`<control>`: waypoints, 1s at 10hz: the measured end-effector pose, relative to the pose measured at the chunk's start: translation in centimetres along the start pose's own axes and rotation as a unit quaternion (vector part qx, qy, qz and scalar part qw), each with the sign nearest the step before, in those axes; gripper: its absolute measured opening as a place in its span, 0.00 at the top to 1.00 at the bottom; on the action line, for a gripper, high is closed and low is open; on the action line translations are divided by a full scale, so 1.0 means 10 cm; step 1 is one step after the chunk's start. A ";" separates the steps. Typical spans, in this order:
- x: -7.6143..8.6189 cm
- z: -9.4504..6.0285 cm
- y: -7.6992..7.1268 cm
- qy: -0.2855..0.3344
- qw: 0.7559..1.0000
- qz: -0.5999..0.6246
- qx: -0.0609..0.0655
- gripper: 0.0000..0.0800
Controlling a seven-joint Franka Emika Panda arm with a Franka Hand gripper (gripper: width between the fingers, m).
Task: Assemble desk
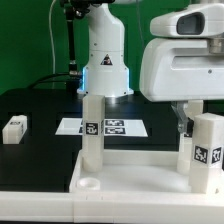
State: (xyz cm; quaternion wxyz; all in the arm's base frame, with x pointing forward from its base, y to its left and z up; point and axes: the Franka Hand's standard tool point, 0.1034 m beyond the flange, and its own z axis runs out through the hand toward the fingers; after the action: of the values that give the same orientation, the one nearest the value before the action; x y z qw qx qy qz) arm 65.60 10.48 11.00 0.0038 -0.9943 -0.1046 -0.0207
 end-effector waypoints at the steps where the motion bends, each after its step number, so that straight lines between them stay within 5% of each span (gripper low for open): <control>1: 0.00 0.00 0.01 0.000 1.000 -0.024 -0.001 0.19; 4: 0.00 0.00 0.03 -0.001 0.997 -0.077 -0.004 0.33; 5: 0.00 0.00 0.04 -0.001 0.997 -0.076 -0.004 0.56; 6: 0.00 0.00 0.04 -0.001 0.997 -0.076 -0.004 0.64; 10: -0.02 -0.01 0.10 -0.006 1.000 -0.031 -0.002 0.64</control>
Offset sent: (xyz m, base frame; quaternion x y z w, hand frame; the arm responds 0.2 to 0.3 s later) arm 0.0000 0.0000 0.0000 0.0000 0.0000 0.0000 1.0000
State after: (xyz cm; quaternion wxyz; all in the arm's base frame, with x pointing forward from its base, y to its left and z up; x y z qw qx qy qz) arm 65.62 9.43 11.04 0.0010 -0.9907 -0.1349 -0.0151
